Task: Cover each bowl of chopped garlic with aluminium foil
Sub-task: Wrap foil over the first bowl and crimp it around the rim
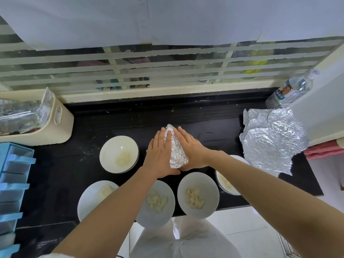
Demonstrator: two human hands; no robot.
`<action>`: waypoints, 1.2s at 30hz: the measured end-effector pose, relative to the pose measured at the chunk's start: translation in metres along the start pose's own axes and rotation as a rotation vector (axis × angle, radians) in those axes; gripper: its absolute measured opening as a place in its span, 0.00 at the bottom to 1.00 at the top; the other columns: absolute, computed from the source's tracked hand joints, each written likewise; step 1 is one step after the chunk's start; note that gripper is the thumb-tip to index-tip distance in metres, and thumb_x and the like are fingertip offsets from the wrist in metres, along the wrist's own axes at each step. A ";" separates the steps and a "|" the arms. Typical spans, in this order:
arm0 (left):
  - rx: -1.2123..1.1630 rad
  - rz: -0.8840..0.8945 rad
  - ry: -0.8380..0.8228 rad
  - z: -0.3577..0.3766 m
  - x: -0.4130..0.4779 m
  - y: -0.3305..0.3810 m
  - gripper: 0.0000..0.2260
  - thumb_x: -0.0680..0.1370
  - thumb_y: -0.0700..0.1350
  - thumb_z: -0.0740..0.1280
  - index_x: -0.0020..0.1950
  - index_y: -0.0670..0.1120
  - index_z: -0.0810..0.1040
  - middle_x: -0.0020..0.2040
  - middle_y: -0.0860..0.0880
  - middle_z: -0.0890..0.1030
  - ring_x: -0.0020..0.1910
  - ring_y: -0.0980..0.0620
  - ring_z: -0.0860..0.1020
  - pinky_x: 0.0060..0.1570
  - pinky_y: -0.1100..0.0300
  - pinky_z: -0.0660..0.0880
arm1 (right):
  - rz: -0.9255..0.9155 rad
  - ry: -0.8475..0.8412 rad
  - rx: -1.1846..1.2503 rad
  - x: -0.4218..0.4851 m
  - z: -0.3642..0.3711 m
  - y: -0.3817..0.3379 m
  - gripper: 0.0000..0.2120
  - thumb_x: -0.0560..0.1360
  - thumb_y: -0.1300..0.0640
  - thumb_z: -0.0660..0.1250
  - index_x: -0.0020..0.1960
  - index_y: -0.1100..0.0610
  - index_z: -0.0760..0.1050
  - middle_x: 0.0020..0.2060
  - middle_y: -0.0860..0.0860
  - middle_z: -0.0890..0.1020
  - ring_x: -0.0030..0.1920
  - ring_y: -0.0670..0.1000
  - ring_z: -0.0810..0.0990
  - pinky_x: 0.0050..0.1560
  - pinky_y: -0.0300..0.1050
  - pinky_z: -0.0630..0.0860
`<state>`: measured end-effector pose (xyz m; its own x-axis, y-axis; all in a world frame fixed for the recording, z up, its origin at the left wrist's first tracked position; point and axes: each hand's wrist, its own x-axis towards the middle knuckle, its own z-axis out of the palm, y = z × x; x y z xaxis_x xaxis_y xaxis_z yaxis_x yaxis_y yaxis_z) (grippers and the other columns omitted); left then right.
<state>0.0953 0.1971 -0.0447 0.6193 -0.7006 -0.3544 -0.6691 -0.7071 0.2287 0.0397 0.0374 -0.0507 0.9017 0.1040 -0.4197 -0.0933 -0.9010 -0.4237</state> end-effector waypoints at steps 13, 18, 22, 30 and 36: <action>-0.001 0.097 -0.006 0.002 -0.002 -0.017 0.68 0.60 0.74 0.71 0.75 0.44 0.25 0.74 0.40 0.23 0.73 0.41 0.24 0.73 0.43 0.30 | -0.031 0.005 0.089 -0.013 -0.010 0.001 0.61 0.67 0.45 0.75 0.77 0.49 0.29 0.75 0.51 0.29 0.75 0.52 0.29 0.73 0.51 0.32; -0.235 0.067 -0.011 -0.004 -0.015 -0.018 0.68 0.53 0.85 0.53 0.77 0.47 0.28 0.76 0.46 0.25 0.75 0.49 0.26 0.75 0.44 0.33 | 0.041 0.216 0.547 -0.017 -0.021 -0.003 0.35 0.74 0.49 0.56 0.79 0.50 0.49 0.79 0.47 0.48 0.78 0.48 0.47 0.76 0.50 0.47; -0.198 -0.059 0.154 0.006 -0.013 0.003 0.67 0.54 0.86 0.46 0.80 0.41 0.46 0.81 0.41 0.45 0.80 0.43 0.44 0.77 0.42 0.46 | 0.162 0.452 0.657 0.002 -0.011 -0.017 0.19 0.83 0.56 0.53 0.73 0.53 0.66 0.73 0.48 0.68 0.72 0.46 0.64 0.74 0.49 0.61; -0.035 -0.118 0.237 0.025 -0.003 0.012 0.61 0.59 0.79 0.58 0.77 0.35 0.56 0.76 0.34 0.61 0.75 0.36 0.63 0.70 0.42 0.67 | 0.078 0.374 0.433 0.035 -0.001 -0.018 0.18 0.83 0.54 0.54 0.71 0.56 0.70 0.66 0.51 0.75 0.66 0.49 0.72 0.65 0.42 0.67; -0.030 -0.147 0.258 0.029 0.000 0.011 0.58 0.60 0.76 0.62 0.76 0.36 0.58 0.75 0.36 0.63 0.72 0.37 0.67 0.65 0.45 0.69 | 0.110 0.310 0.398 0.043 0.001 -0.015 0.16 0.83 0.53 0.54 0.68 0.54 0.71 0.62 0.50 0.76 0.62 0.49 0.73 0.62 0.47 0.72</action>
<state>0.0760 0.1918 -0.0681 0.7952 -0.5888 -0.1447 -0.5543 -0.8027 0.2199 0.0791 0.0555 -0.0634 0.9547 -0.1664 -0.2468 -0.2936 -0.6631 -0.6886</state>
